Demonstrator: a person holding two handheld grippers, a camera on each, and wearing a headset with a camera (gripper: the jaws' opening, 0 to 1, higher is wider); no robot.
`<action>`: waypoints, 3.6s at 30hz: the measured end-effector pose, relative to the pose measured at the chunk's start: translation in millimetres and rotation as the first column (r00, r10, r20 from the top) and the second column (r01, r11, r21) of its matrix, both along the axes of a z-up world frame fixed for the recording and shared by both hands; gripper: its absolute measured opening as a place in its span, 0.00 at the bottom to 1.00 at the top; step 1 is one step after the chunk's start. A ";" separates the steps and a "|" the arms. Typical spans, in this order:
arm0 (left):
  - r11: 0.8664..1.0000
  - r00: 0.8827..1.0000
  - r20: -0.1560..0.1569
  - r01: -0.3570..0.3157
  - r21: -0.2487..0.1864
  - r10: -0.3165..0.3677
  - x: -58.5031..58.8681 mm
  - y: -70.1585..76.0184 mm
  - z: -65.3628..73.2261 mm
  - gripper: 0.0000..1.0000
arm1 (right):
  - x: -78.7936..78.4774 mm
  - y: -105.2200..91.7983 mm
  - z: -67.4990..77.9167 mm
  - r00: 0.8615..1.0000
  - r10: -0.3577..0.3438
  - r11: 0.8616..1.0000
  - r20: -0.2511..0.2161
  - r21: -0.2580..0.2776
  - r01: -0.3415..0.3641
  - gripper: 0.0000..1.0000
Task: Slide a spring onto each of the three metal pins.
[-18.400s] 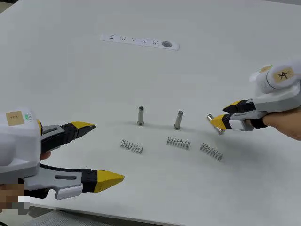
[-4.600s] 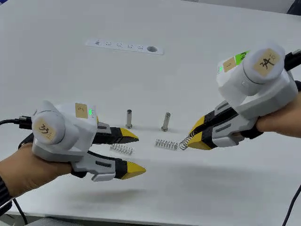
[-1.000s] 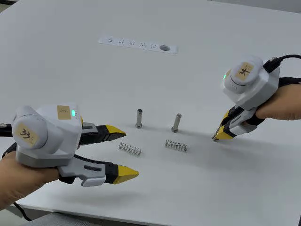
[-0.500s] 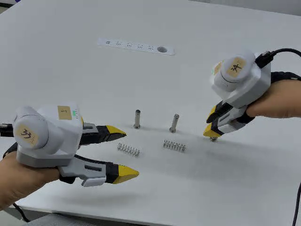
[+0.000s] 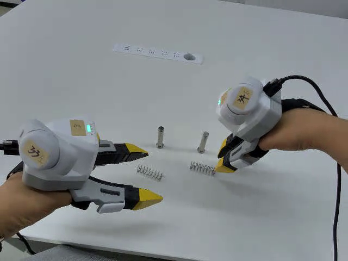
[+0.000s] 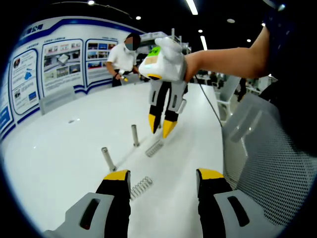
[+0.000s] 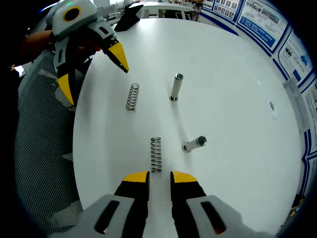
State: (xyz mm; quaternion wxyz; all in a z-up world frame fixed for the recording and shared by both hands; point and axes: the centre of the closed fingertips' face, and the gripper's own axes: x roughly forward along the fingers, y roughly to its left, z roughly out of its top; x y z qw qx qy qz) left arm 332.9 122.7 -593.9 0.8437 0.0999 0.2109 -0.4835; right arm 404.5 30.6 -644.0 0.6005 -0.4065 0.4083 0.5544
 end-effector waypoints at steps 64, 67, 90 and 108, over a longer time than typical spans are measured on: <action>0.998 0.998 -0.002 0.068 0.013 -0.067 -0.8 -17.7 -3.4 0.48 | -30.6 21.1 20.9 0.998 0.039 0.999 -0.050 0.019 -0.038 0.11; 0.997 0.997 0.003 0.074 0.014 -0.074 0.2 -19.5 -2.3 0.47 | -36.0 23.8 30.4 0.997 0.050 0.998 -0.063 0.033 -0.048 0.11; 0.994 0.993 0.037 0.109 0.027 -0.110 4.1 -29.6 8.1 0.46 | -58.4 31.7 59.8 0.986 0.139 0.990 -0.095 0.043 -0.135 0.11; 0.987 0.985 0.063 0.158 0.028 -0.160 2.6 -40.6 12.7 0.38 | -63.3 30.3 59.9 0.981 0.168 0.986 -0.100 0.017 -0.167 0.11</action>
